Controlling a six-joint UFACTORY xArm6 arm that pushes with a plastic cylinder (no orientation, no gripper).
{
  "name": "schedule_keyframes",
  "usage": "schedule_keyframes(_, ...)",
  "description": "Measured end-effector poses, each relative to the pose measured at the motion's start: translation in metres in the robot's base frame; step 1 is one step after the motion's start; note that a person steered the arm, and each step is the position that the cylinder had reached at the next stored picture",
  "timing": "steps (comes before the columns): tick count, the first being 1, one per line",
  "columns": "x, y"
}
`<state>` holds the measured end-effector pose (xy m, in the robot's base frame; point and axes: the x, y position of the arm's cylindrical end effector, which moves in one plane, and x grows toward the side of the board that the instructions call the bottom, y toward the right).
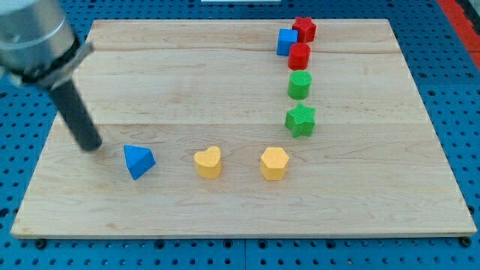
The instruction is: Place the blue triangle towards the left side of the blue cube
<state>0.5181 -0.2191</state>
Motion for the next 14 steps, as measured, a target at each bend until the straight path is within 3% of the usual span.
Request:
schedule_keyframes(1,0.069,0.013)
schedule_keyframes(2,0.069,0.065)
schedule_keyframes(6,-0.034,0.048)
schedule_keyframes(10,-0.098,0.138)
schedule_keyframes(14,-0.228,0.167)
